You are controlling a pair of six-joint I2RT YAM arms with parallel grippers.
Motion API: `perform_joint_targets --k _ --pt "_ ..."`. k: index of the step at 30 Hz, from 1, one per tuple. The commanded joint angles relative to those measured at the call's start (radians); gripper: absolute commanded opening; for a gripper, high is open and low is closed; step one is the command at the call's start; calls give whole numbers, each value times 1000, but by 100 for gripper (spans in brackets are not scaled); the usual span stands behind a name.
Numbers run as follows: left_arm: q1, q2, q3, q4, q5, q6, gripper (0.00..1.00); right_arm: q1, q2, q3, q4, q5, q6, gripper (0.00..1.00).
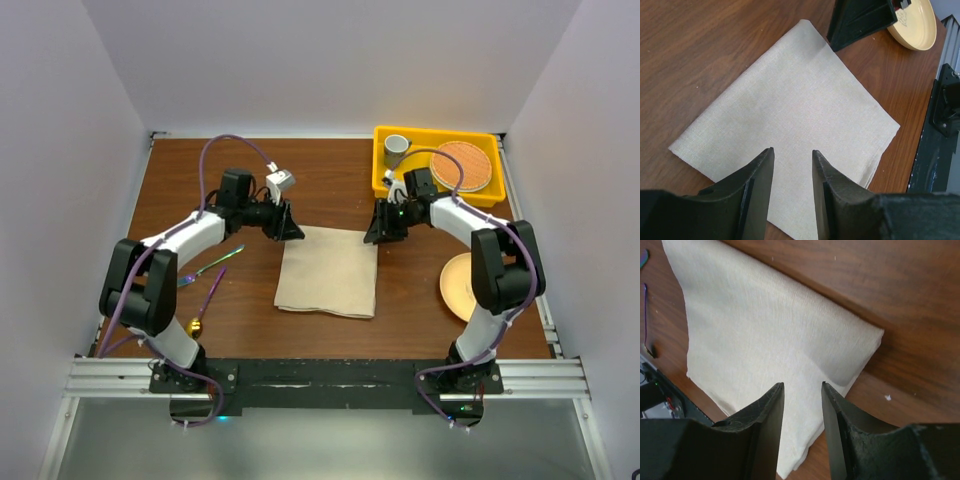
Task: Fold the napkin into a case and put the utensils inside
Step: Smooth out the square-folded napkin at the center of the board.
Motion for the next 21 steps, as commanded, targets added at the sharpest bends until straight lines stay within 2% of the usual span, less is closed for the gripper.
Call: perform_joint_targets --k 1,5,10,16,21 --pt "-3 20 34 37 42 -4 40 -5 30 56 81 6 28 39" --pt "-3 37 40 41 42 -4 38 -13 87 58 123 12 27 34" --pt "-3 58 50 20 56 25 37 -45 174 76 210 24 44 32" --pt "-3 87 45 -37 94 64 34 -55 226 70 259 -75 88 29" --pt "-9 95 18 -28 117 62 25 -53 164 64 247 -183 111 31"
